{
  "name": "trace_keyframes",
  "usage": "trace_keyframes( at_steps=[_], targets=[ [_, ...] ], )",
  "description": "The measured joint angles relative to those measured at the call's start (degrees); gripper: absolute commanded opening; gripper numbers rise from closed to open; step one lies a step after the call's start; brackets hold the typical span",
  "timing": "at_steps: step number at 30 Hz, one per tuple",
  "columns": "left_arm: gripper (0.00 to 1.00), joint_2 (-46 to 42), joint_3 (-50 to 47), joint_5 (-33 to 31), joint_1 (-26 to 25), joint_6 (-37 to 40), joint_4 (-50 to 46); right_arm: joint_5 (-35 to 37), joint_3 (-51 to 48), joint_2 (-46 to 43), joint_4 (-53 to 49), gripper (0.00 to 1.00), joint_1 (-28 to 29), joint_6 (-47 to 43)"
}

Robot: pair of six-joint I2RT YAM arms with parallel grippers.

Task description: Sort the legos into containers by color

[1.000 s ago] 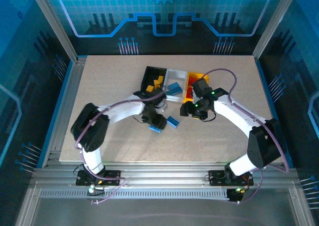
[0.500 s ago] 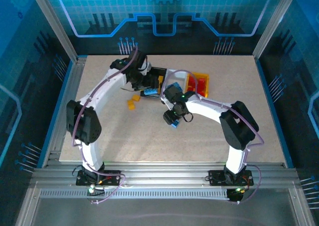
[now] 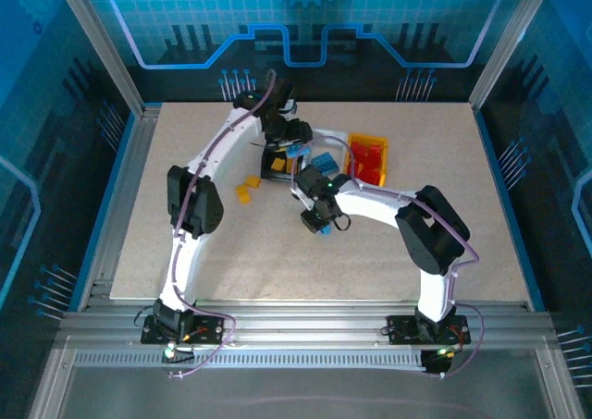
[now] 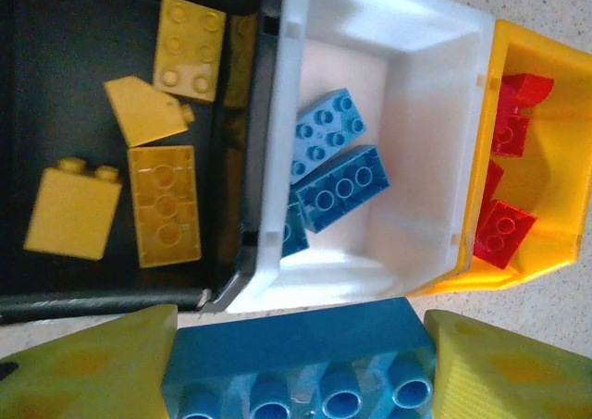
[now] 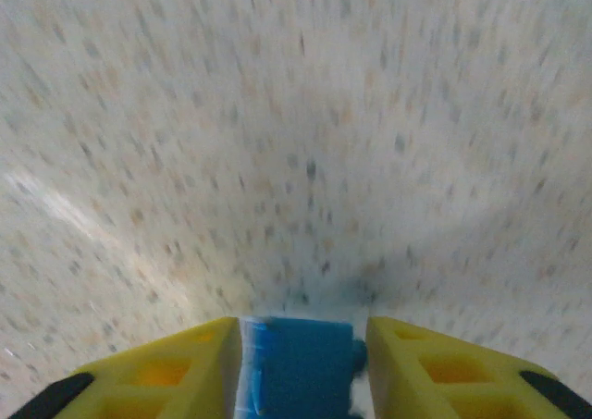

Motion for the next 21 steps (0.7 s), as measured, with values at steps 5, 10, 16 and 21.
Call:
trace_keyframes(
  at_steps=[5,10,16,21],
  targets=[
    [0.63,4.7,4.3,0.1,-2.6,-1.2,-0.5,0.6,-5.5,-3.9,-0.2,0.41,-0.2,2.2],
    [0.66,9.0,8.3,0.2,-4.9,-2.1,-0.5,0.0,-8.8,-8.2,-2.9,0.38,-2.8,4.0],
    [0.87,11.5,9.6,0.3,-5.5,-3.1,-0.7,-2.5,-8.9,-8.5,-4.1,0.36,-6.8,5.2],
    [0.99,11.5,10.3,0.7,-5.6,-4.2,-0.4,-4.7,-8.9,-8.6,-4.4,0.19,-7.1,5.8]
  ],
)
